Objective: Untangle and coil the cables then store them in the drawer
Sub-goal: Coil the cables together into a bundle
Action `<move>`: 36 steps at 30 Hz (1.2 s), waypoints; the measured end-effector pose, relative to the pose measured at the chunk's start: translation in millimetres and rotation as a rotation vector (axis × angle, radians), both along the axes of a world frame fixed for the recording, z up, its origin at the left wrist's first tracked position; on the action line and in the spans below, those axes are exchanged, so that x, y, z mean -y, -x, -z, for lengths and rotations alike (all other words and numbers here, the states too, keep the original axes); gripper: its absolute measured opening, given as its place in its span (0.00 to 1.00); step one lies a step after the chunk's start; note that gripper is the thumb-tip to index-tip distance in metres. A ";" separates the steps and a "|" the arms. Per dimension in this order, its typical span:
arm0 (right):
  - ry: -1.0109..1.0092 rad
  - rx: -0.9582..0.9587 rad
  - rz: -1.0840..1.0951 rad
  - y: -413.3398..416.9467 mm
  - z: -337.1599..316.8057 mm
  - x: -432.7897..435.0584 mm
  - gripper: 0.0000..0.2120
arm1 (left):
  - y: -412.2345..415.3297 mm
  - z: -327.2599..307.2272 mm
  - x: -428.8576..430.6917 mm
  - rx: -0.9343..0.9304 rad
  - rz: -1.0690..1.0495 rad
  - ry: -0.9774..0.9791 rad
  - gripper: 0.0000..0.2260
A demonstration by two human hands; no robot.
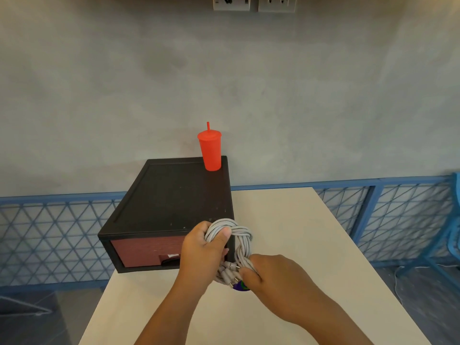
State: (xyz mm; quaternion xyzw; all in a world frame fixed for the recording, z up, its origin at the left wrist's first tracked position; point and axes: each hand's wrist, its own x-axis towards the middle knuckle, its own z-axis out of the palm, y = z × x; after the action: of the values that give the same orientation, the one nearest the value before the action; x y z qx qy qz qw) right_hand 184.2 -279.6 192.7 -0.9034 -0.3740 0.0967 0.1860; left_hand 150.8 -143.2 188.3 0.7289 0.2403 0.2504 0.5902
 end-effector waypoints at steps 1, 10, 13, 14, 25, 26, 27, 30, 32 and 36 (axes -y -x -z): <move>-0.010 -0.010 0.019 1.4 0.9 0.9 0.17 | 0.4 -1.5 1.6 -0.002 0.028 0.084 0.03; -0.177 0.133 0.076 10.7 4.7 8.3 0.13 | 5.9 5.3 9.8 0.014 0.075 0.408 0.03; -0.272 0.096 0.019 6.4 4.1 13.9 0.08 | 5.9 8.0 8.6 0.012 0.083 0.462 0.04; -0.306 0.059 0.000 4.3 5.1 15.2 0.10 | 5.9 8.4 8.0 0.010 0.084 0.458 0.04; -0.494 -0.069 -0.138 -9.9 8.3 20.0 0.14 | 6.1 0.5 -0.1 0.043 0.194 0.736 0.11; -0.517 -0.104 -0.132 -11.5 6.3 21.5 0.14 | 5.7 -1.3 -0.5 0.037 0.199 0.815 0.12; -0.535 -0.131 -0.124 -12.6 4.7 22.4 0.14 | 5.3 -2.6 -0.4 0.027 0.196 0.884 0.13; -0.573 -0.130 -0.092 -10.9 4.0 21.3 0.14 | 2.3 -4.8 1.4 0.002 0.143 1.018 0.12; -0.603 -0.087 -0.071 -6.4 6.0 20.4 0.14 | -1.1 -3.2 2.7 0.007 0.076 1.072 0.11; -0.578 -0.018 0.011 5.1 13.9 15.3 0.20 | -4.4 1.0 8.6 0.024 -0.021 1.124 0.08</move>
State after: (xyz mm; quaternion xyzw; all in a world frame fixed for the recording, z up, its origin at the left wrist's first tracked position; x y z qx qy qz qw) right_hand 179.1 -294.9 178.8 -0.8140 -0.3795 -0.0069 0.4397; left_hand 155.2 -151.8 187.2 0.2969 0.3373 0.0981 0.8879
